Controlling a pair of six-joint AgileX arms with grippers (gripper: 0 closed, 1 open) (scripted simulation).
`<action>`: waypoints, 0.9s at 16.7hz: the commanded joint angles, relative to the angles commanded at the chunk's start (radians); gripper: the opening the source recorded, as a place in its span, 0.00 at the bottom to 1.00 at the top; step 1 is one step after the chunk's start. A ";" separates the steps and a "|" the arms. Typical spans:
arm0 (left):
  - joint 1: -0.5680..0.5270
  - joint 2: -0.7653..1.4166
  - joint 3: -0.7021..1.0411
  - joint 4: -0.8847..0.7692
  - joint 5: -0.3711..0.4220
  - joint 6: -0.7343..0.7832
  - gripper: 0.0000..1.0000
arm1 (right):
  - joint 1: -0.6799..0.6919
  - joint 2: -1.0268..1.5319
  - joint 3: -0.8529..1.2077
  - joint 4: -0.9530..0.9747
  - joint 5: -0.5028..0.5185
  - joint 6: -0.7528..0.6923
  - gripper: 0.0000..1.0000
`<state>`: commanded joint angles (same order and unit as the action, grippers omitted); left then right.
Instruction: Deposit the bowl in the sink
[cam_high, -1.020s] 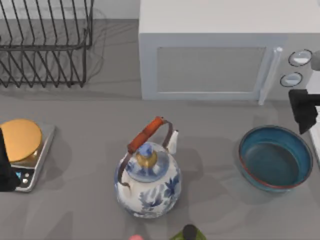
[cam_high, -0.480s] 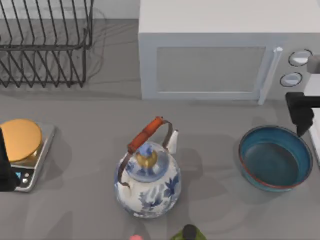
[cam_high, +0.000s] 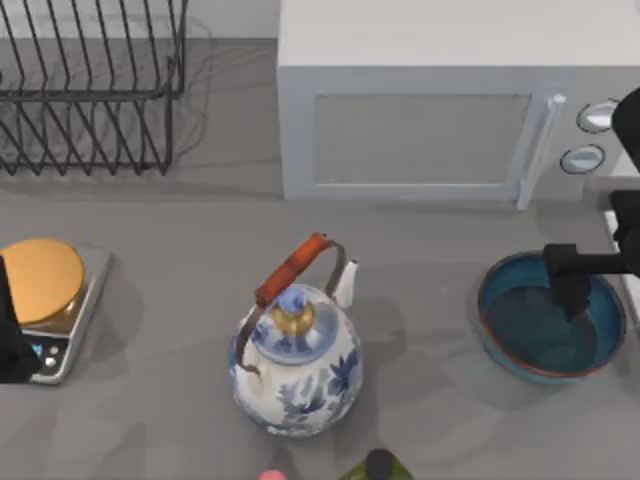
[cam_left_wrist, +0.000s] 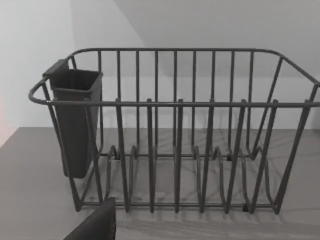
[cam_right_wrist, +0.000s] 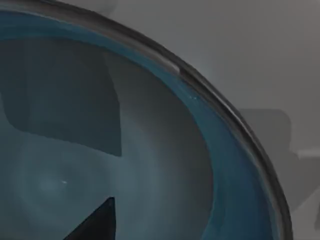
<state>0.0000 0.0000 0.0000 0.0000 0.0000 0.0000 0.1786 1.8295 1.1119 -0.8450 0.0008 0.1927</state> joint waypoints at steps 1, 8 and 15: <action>0.000 0.000 0.000 0.000 0.000 0.000 1.00 | 0.001 0.010 -0.017 0.022 0.000 0.001 1.00; 0.000 0.000 0.000 0.000 0.000 0.000 1.00 | 0.001 0.016 -0.028 0.036 0.000 0.001 0.85; 0.000 0.000 0.000 0.000 0.000 0.000 1.00 | 0.001 0.016 -0.028 0.036 0.000 0.001 0.32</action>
<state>0.0000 0.0000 0.0000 0.0000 0.0000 0.0000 0.1797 1.8452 1.0834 -0.8090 0.0009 0.1940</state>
